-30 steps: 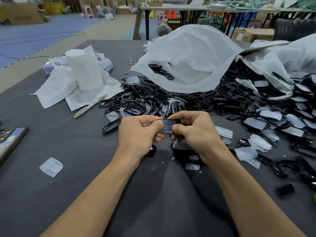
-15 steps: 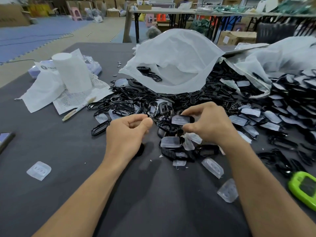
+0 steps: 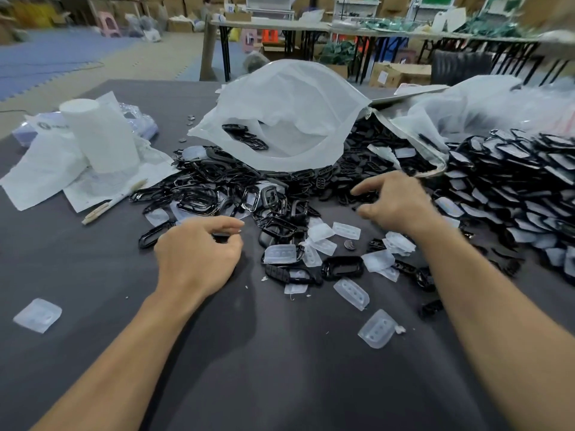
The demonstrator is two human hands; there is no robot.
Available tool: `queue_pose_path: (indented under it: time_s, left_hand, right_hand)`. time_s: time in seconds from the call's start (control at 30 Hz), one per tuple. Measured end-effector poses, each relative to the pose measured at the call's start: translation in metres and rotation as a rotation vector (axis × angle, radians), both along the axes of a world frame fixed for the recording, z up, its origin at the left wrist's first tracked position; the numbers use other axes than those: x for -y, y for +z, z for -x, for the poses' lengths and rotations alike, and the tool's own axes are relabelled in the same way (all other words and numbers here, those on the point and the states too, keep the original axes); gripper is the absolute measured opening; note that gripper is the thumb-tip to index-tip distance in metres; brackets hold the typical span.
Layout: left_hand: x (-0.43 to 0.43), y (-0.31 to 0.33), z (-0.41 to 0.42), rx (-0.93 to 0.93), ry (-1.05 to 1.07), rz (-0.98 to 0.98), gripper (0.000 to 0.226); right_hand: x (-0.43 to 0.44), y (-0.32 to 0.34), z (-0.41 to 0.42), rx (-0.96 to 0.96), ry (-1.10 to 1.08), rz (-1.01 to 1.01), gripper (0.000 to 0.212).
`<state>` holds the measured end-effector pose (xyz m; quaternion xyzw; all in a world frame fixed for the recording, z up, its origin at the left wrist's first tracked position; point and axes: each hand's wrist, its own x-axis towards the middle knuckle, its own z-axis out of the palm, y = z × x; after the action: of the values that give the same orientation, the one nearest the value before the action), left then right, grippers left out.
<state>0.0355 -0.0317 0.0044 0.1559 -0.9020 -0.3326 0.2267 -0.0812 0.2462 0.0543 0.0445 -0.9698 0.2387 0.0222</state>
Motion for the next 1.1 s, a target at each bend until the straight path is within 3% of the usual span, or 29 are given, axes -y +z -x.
queue_pose_path:
  time_s: [0.1, 0.27, 0.47, 0.6, 0.67, 0.8, 0.97, 1.03, 1.1]
  left_hand:
    - [0.004, -0.003, -0.002, 0.067, -0.062, 0.043, 0.030]
    - [0.007, -0.012, -0.002, 0.119, -0.233, -0.067, 0.041]
    - [0.002, -0.016, -0.001, 0.089, -0.251, 0.026, 0.032]
    - [0.004, -0.015, -0.002, 0.055, -0.248, -0.003, 0.036]
    - [0.006, -0.014, -0.001, 0.012, -0.217, -0.078, 0.041]
    - [0.008, -0.013, 0.000, -0.047, -0.076, -0.170, 0.054]
    - [0.008, -0.010, -0.011, -0.124, -0.045, -0.240, 0.062]
    - [0.013, -0.008, -0.016, -0.049, -0.020, -0.225, 0.062]
    - [0.018, -0.008, -0.021, 0.078, -0.074, -0.075, 0.062]
  right_hand:
    - [0.043, -0.014, -0.004, 0.023, 0.110, 0.097, 0.038]
    - [0.085, -0.035, -0.001, 0.070, 0.161, 0.087, 0.051]
    - [0.093, -0.049, -0.008, -0.124, 0.089, 0.162, 0.014]
    - [0.096, -0.053, -0.020, -0.406, -0.016, 0.450, 0.016]
    - [0.099, -0.051, -0.027, -0.458, -0.039, 0.631, 0.013]
    - [0.111, -0.053, -0.048, -0.314, 0.058, 0.794, 0.010]
    - [0.126, -0.051, -0.063, -0.172, 0.165, 0.776, 0.015]
    - [0.129, -0.051, -0.066, -0.144, 0.173, 0.755, 0.017]
    - [0.131, -0.051, -0.070, -0.111, 0.197, 0.709, 0.018]
